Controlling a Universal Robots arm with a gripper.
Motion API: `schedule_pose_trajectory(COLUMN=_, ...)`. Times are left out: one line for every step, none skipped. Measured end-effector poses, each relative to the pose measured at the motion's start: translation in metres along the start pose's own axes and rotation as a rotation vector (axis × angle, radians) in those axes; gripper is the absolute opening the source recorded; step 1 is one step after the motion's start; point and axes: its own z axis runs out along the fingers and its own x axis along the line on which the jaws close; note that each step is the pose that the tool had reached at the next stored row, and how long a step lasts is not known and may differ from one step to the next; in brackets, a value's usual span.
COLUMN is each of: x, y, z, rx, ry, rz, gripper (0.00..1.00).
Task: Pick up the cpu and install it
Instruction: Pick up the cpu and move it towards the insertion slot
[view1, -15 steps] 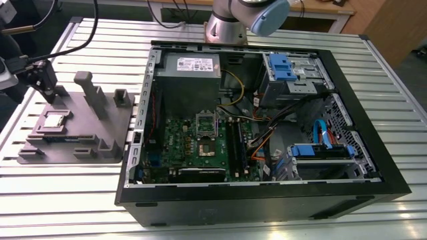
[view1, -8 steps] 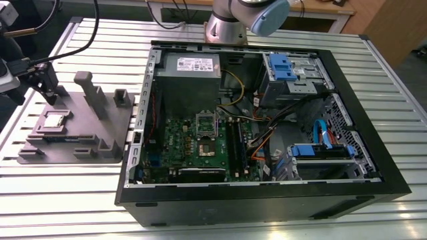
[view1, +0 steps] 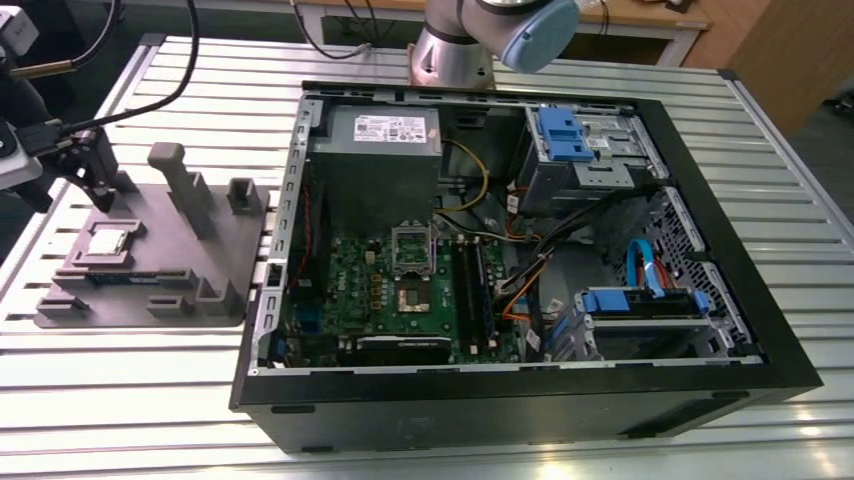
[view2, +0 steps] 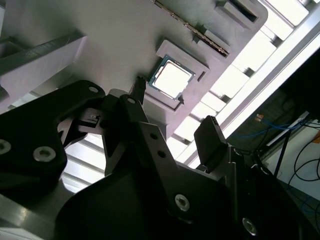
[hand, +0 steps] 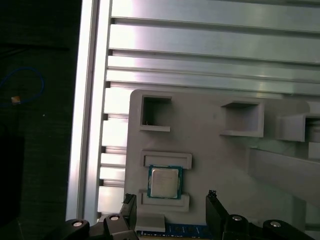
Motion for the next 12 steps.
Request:
schedule_pose_trajectory(x=0.0, y=0.0, z=0.0009, rx=-0.0001, ry=-0.0002, rz=0.0, gripper=0.66)
schedule_pose_trajectory(x=0.0, y=-0.0001, z=0.0017, rx=-0.0001, ry=-0.0001, rz=0.0, gripper=0.66)
schedule_pose_trajectory(x=0.0, y=-0.0001, z=0.0025, rx=0.0, ry=-0.0001, rz=0.0, gripper=0.66)
schedule_pose_trajectory(x=0.0, y=-0.0001, z=0.0034, rx=-0.0001, ry=-0.0001, rz=0.0, gripper=0.66)
schedule_pose_trajectory(x=0.0, y=-0.0002, z=0.0043, rx=0.0, ry=0.0, rz=0.0, gripper=0.66)
schedule_pose_trajectory(x=0.0, y=-0.0002, z=0.0053, rx=-0.0001, ry=-0.0001, rz=0.0, gripper=0.66)
schedule_pose_trajectory(x=0.0001, y=-0.0002, z=0.0064, rx=0.0, ry=0.0, rz=0.0, gripper=0.66)
schedule_pose_trajectory(x=0.0001, y=-0.0003, z=0.0074, rx=0.0, ry=-0.0001, rz=0.0, gripper=0.66)
schedule_pose_trajectory(x=0.0001, y=-0.0003, z=0.0083, rx=-0.0001, ry=-0.0001, rz=0.0, gripper=0.66)
schedule_pose_trajectory(x=0.0001, y=-0.0003, z=0.0086, rx=0.0, ry=0.0, rz=0.0, gripper=0.66)
schedule_pose_trajectory(x=0.0001, y=-0.0003, z=0.0086, rx=0.0, ry=0.0001, rz=0.0, gripper=0.66)
schedule_pose_trajectory(x=0.0001, y=-0.0003, z=0.0086, rx=0.0001, ry=0.0002, rz=0.0, gripper=0.66)
